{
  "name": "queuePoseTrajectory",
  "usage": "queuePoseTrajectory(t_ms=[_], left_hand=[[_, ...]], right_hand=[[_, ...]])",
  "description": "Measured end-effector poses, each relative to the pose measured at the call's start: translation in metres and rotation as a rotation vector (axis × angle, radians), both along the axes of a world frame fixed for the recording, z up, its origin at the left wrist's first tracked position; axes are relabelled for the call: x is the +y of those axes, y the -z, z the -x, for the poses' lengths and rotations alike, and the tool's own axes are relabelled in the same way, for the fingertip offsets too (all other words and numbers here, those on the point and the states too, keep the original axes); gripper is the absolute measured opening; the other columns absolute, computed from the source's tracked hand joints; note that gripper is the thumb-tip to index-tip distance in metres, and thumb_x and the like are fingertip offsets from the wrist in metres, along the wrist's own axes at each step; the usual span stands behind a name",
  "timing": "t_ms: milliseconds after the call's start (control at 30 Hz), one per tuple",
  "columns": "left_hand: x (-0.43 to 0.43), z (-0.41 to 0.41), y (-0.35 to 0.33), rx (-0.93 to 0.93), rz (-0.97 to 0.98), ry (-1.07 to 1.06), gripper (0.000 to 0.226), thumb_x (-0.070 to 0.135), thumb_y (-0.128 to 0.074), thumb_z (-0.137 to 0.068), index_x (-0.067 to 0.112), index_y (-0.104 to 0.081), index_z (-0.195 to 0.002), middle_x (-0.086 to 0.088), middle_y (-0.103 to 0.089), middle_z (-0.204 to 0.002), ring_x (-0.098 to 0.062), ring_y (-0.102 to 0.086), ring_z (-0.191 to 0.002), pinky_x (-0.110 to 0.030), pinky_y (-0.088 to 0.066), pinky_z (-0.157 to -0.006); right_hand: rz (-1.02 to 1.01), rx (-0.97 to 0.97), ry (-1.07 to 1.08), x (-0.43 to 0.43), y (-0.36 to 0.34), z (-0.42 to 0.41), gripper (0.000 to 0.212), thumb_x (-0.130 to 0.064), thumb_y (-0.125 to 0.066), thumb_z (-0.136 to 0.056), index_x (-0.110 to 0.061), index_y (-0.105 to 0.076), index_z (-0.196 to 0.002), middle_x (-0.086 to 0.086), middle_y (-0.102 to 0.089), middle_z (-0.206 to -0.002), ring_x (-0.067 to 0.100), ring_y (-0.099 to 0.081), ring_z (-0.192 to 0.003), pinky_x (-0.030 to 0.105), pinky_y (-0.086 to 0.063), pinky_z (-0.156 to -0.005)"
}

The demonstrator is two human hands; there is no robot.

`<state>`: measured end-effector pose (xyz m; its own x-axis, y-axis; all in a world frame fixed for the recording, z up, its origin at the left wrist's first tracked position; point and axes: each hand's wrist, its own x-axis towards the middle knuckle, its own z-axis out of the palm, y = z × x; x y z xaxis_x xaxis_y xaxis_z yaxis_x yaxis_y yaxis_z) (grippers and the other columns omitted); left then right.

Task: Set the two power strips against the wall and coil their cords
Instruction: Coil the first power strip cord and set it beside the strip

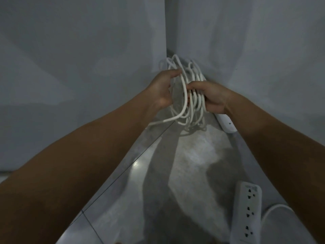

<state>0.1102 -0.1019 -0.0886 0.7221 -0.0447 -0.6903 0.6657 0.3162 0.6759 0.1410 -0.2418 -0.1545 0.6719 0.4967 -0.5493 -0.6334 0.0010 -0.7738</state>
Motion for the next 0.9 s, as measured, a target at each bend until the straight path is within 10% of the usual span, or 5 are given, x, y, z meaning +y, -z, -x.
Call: queuePoseTrajectory(t_ms=[100,267,433,633,900], left_hand=[[-0.002,-0.001,0.003,0.018,0.003,0.007,0.010,0.023,-0.053,-0.097,0.014,-0.053,-0.097,-0.004,-0.055,-0.084,-0.014,-0.063,-0.050,-0.017,-0.044,-0.031],[0.005,-0.002,0.029,0.019,-0.028,0.041,0.055,0.033,-0.060,-0.092,0.022,-0.040,-0.142,-0.007,-0.023,-0.155,-0.026,-0.019,-0.144,-0.059,-0.028,-0.106],[0.017,-0.002,0.050,-0.093,-0.275,0.072,0.024,0.034,-0.066,-0.087,0.019,-0.060,-0.105,0.002,-0.059,-0.094,-0.017,-0.057,-0.096,-0.033,-0.052,-0.082],[0.044,0.017,0.050,0.082,-0.376,0.581,0.053,0.060,-0.040,-0.093,0.017,-0.054,-0.064,0.006,-0.044,-0.042,-0.007,-0.039,-0.036,-0.012,-0.026,-0.035],[0.047,0.038,0.045,0.421,-0.046,0.712,0.086,0.072,-0.029,-0.088,0.005,-0.034,-0.141,-0.021,-0.046,-0.143,-0.035,-0.070,-0.095,-0.042,-0.058,-0.083]], right_hand=[[-0.084,0.077,-0.015,-0.007,0.003,0.001,0.018,-0.015,-0.052,-0.085,-0.007,-0.066,-0.078,0.006,-0.064,-0.066,0.017,-0.061,-0.059,0.029,-0.053,-0.066],[-0.154,0.090,-0.077,-0.009,-0.002,0.004,0.013,-0.019,-0.061,-0.080,-0.009,-0.068,-0.076,0.006,-0.068,-0.071,0.014,-0.066,-0.057,0.025,-0.056,-0.058],[0.025,0.045,-0.072,0.002,0.002,0.000,0.013,-0.013,-0.063,-0.088,-0.009,-0.064,-0.075,0.003,-0.064,-0.061,0.013,-0.063,-0.055,0.024,-0.056,-0.058],[0.008,0.052,0.050,0.000,0.001,-0.004,0.014,-0.010,-0.059,-0.092,-0.007,-0.062,-0.078,0.001,-0.066,-0.060,0.011,-0.068,-0.064,0.023,-0.058,-0.062],[0.002,-0.016,0.057,0.002,0.007,-0.003,0.024,-0.009,-0.059,-0.092,-0.009,-0.063,-0.068,0.000,-0.063,-0.060,0.010,-0.066,-0.064,0.022,-0.055,-0.068]])
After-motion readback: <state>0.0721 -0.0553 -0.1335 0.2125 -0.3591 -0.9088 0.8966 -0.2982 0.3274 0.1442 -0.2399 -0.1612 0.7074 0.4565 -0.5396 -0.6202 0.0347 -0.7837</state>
